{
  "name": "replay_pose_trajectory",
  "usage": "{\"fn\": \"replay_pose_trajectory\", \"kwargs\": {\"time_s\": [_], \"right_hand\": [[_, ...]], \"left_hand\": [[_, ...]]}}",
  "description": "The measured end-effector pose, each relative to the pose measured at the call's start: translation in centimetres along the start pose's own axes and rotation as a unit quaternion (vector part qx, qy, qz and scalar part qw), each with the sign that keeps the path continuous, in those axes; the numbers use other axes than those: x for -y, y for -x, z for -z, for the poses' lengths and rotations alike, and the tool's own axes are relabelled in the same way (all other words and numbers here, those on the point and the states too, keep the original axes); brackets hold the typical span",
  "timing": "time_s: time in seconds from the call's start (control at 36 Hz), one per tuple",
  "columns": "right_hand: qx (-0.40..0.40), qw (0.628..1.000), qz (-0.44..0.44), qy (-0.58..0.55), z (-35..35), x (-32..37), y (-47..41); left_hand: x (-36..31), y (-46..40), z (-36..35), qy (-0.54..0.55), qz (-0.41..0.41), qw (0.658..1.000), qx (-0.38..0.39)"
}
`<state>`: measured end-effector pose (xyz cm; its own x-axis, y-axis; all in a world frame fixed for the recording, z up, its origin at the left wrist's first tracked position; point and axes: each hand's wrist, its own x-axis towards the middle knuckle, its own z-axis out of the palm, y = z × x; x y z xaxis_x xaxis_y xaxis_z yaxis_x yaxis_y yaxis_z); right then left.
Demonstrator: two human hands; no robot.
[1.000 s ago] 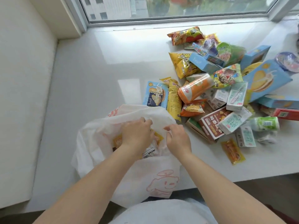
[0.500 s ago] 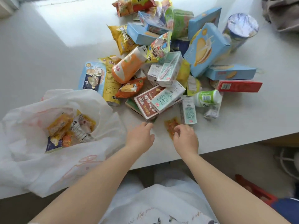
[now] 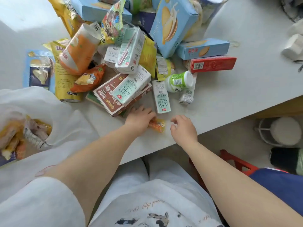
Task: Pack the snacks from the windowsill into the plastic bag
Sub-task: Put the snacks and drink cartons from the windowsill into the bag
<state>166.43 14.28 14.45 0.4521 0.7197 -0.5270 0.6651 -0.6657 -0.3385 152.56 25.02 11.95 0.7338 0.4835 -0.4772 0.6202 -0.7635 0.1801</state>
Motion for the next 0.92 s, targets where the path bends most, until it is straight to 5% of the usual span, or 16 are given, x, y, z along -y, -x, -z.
{"fn": "replay_pose_trajectory", "kwargs": {"time_s": [0.14, 0.28, 0.42, 0.61, 0.78, 0.92], "right_hand": [[-0.072, 0.996, 0.032, 0.033, 2.2, 1.0, -1.0], [-0.223, 0.947, 0.160, 0.169, 5.4, 3.1, -3.8], [-0.114, 0.935, 0.154, 0.297, 7.7, 5.1, -7.7], [-0.034, 0.884, 0.208, 0.418, 9.7, 5.4, -11.5], [-0.012, 0.911, 0.225, 0.346, 11.9, 2.9, -13.3], [-0.013, 0.931, 0.223, 0.289, 13.9, -0.1, -13.5]], "left_hand": [[0.0, -0.2, 0.5, 0.050, 0.057, 0.996, 0.056], [0.4, 0.5, 2.5, 0.183, 0.121, 0.975, 0.034], [-0.2, 1.5, 4.7, 0.278, 0.155, 0.948, -0.028], [-2.6, -1.1, 8.3, 0.559, 0.242, 0.788, -0.095], [-4.6, -6.0, 12.1, 0.636, 0.300, 0.692, -0.160], [-4.7, -11.5, 13.5, 0.557, 0.348, 0.725, -0.207]]}}
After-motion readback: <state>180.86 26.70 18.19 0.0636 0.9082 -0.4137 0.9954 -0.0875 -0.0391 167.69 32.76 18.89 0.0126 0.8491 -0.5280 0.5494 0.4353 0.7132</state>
